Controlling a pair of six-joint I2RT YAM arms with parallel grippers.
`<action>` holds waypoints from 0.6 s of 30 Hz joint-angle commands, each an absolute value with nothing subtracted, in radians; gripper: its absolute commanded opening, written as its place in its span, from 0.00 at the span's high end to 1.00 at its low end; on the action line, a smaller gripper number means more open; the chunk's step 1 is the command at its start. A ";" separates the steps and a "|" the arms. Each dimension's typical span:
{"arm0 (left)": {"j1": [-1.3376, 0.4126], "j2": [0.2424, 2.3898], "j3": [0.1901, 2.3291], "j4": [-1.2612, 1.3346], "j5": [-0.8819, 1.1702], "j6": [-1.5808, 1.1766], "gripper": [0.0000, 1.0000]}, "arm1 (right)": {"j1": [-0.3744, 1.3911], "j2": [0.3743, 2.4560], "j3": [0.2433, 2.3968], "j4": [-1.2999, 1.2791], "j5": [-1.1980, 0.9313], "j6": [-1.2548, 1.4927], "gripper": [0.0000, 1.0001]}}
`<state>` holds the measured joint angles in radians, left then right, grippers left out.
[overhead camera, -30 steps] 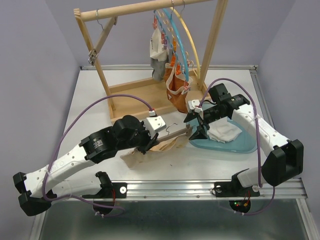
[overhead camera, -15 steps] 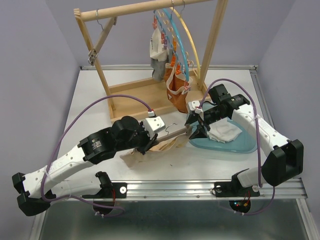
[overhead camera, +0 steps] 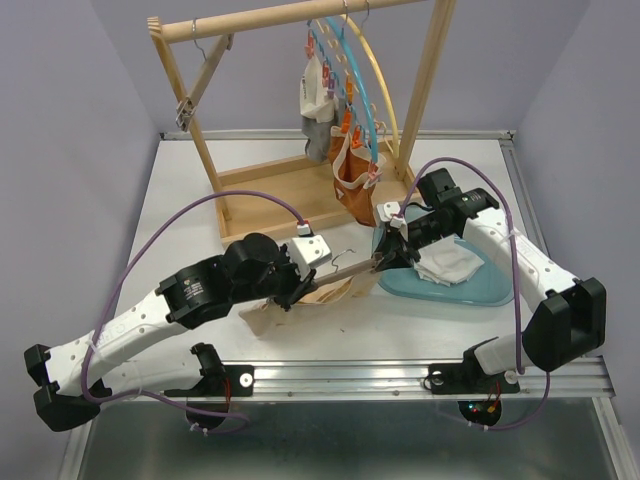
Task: Remove the underwear clipped to the hanger
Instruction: Remove the underwear from the hanger.
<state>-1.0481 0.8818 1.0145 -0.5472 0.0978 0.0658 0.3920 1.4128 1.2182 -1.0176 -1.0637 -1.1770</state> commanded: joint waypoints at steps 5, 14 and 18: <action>-1.052 0.868 1.031 -0.492 0.069 0.078 1.00 | 0.394 1.414 1.258 -1.063 -1.094 -1.232 0.93; -1.060 0.873 1.034 -0.509 0.041 0.098 1.00 | 0.394 1.419 1.282 -1.072 -1.081 -1.224 0.40; -1.061 0.873 1.029 -0.517 0.040 0.098 1.00 | 0.394 1.408 1.308 -1.071 -1.063 -1.213 0.32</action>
<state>-1.0542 0.8825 1.0145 -0.5522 0.0605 0.0811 0.3923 1.4151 1.2335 -1.0542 -1.0603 -1.2152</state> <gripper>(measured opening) 0.202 0.673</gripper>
